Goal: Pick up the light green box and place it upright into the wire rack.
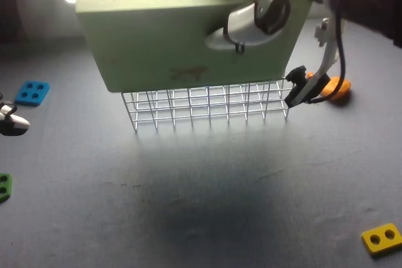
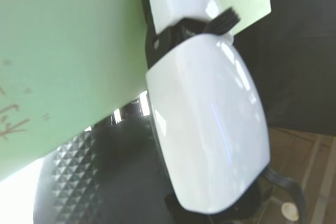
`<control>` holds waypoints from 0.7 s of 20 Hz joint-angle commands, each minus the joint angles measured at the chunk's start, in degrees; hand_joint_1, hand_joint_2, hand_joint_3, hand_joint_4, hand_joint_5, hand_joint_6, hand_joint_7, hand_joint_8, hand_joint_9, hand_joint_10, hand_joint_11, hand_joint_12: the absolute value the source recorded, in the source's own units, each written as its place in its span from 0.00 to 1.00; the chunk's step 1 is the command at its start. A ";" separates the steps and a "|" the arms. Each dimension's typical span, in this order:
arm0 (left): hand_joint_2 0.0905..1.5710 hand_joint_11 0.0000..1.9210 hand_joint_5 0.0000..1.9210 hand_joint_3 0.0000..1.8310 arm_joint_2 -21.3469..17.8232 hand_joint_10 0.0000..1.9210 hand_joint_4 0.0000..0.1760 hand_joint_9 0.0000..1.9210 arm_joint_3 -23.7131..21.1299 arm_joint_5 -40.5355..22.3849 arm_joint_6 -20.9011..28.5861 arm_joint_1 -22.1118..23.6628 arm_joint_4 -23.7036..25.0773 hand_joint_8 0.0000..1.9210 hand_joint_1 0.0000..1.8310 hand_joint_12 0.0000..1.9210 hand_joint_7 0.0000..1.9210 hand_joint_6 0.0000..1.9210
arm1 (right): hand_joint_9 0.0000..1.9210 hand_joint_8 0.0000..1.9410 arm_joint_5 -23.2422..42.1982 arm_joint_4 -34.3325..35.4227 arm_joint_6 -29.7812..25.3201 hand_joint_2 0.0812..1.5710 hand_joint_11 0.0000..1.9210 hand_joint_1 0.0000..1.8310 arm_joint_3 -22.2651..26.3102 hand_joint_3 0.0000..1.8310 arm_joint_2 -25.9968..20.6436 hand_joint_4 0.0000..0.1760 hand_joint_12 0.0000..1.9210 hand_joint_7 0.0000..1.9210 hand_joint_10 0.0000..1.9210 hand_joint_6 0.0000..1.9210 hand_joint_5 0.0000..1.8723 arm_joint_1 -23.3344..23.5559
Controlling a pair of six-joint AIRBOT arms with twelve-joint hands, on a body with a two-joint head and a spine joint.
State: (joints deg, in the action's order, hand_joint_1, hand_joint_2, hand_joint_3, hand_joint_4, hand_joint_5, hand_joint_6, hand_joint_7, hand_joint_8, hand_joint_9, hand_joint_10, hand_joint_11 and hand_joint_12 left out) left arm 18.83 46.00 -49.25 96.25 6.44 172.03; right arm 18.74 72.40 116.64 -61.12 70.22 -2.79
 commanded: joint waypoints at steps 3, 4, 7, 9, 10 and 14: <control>0.77 0.00 0.08 0.00 0.08 0.01 0.21 0.09 -0.16 4.12 -0.04 0.86 0.55 0.00 0.32 0.31 0.08 0.00 | 0.42 0.66 2.62 -1.93 -1.42 0.70 0.34 0.68 -1.57 0.00 0.36 0.00 0.96 0.50 0.75 0.42 0.53 -0.92; 0.77 0.00 0.08 0.00 0.08 0.01 0.21 0.09 -0.19 4.12 -0.04 0.86 0.55 0.00 0.32 0.31 0.08 0.00 | 0.42 0.66 2.57 -1.94 -1.74 0.70 0.34 0.68 -1.93 0.00 0.59 0.00 0.96 0.50 0.75 0.42 0.53 -1.29; 0.78 0.00 0.08 0.00 0.08 0.00 0.19 0.09 -0.28 4.12 -0.04 0.86 0.55 0.00 0.31 0.30 0.08 0.00 | 0.41 0.66 2.20 -1.97 -2.16 0.70 0.33 0.68 -2.65 0.00 1.47 0.00 0.96 0.50 0.75 0.42 0.53 -2.36; 0.78 0.00 0.07 0.00 0.08 0.00 0.22 0.09 -0.32 4.12 -0.04 0.86 0.55 0.00 0.29 0.30 0.08 0.00 | 0.41 0.66 2.21 -1.98 -2.62 0.70 0.33 0.68 -3.05 0.00 1.90 0.00 0.96 0.49 0.75 0.43 0.53 -2.89; 0.79 0.00 0.07 0.01 0.08 0.00 0.22 0.08 -0.33 4.12 -0.04 0.86 0.55 0.00 0.29 0.28 0.08 0.00 | 0.41 0.67 2.22 -2.00 -2.64 0.71 0.31 0.68 -3.37 0.00 2.14 0.00 0.98 0.48 0.76 0.45 0.52 -3.13; 0.78 0.00 0.08 0.00 0.07 0.00 0.14 0.09 -0.33 4.12 -0.04 0.86 0.55 0.00 0.31 0.35 0.10 0.00 | 0.41 0.66 2.25 -2.01 -3.54 0.70 0.31 0.68 -5.08 0.00 2.99 0.00 0.98 0.49 0.75 0.43 0.53 -3.66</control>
State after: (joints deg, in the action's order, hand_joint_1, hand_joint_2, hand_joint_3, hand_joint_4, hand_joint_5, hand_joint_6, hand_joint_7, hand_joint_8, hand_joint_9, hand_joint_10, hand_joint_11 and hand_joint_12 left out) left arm 18.83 45.87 -49.25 96.25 6.68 172.03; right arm 18.59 71.94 113.58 -66.32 73.47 -6.96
